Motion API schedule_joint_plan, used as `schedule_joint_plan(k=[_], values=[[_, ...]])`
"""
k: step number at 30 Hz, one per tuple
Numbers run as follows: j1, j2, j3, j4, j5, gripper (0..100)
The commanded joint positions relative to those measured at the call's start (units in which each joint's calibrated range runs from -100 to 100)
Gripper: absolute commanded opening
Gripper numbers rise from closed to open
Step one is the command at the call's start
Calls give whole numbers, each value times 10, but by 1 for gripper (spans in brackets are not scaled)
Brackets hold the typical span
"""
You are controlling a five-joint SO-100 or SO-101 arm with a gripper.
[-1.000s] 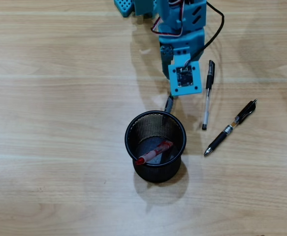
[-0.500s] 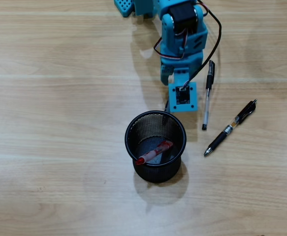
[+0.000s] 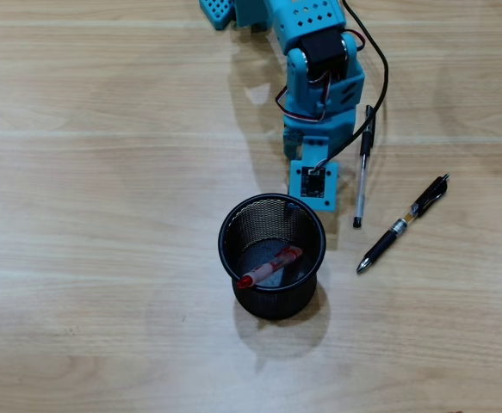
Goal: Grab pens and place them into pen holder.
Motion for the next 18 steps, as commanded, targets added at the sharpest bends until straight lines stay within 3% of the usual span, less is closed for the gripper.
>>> schedule_joint_plan(k=[1, 4, 10, 18], values=[[6, -6, 11, -4, -5, 15], [9, -7, 15, -3, -5, 14], [10, -7, 11, -4, -5, 2], [8, -23, 8, -1, -4, 2]])
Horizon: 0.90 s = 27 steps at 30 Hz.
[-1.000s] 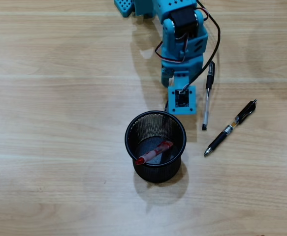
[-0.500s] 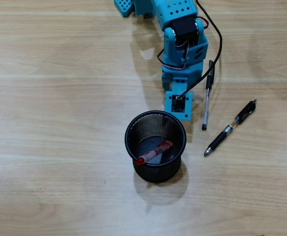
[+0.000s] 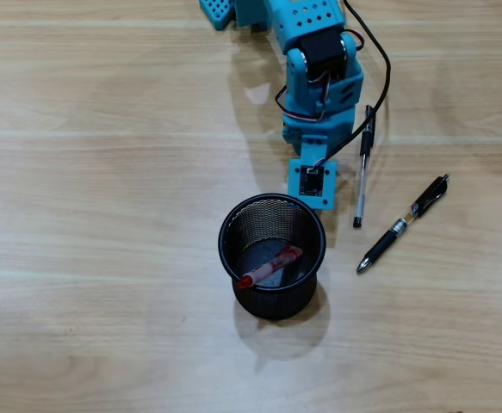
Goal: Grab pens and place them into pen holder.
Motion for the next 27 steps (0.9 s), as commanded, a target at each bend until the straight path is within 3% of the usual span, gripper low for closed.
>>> schedule_joint_plan(k=[1, 9, 23, 27], values=[[7, -30, -6, 5, -2, 2], [10, -138, 2, 9, 4, 2], [66, -401, 0, 222, 4, 2], [85, -445, 0, 235, 19, 2]])
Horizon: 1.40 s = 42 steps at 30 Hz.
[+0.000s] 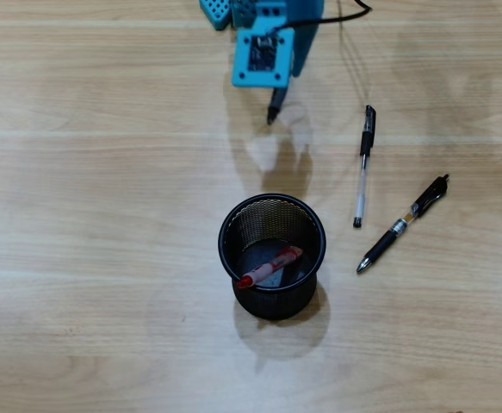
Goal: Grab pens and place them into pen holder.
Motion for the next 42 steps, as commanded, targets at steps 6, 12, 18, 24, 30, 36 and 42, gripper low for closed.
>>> schedule_joint_plan(k=[6, 12, 18, 24, 30, 36, 42], values=[[39, -69, -13, -92, 62, 2], [40, -66, -5, -308, 103, 2], [38, -62, -5, -485, 131, 2], [45, -60, -4, -618, 181, 2], [46, -13, 55, -802, 184, 2], [55, 48, 111, -949, 186, 2], [76, 104, 140, -1001, 187, 2]])
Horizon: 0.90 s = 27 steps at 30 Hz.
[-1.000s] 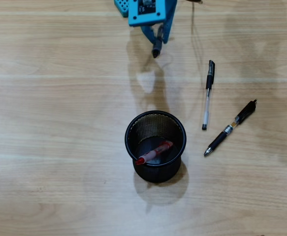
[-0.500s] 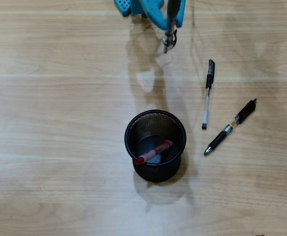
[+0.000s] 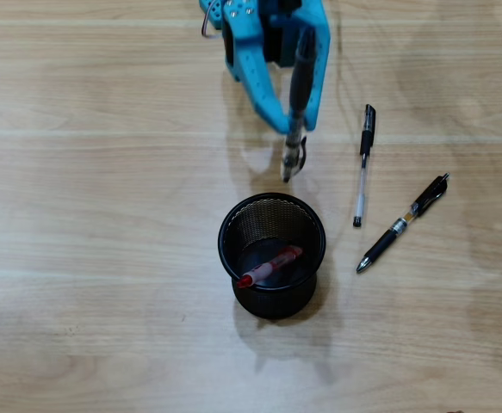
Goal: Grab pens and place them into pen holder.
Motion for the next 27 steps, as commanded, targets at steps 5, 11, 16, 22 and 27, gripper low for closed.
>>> schedule_joint_plan(k=[5, 11, 16, 22, 27], values=[[24, 65, 16, -66, 3, 2], [30, 116, 18, -103, 3, 2], [30, 130, 18, -105, -1, 6], [25, 130, 18, -105, -2, 8], [23, 124, 18, -105, -1, 8]])
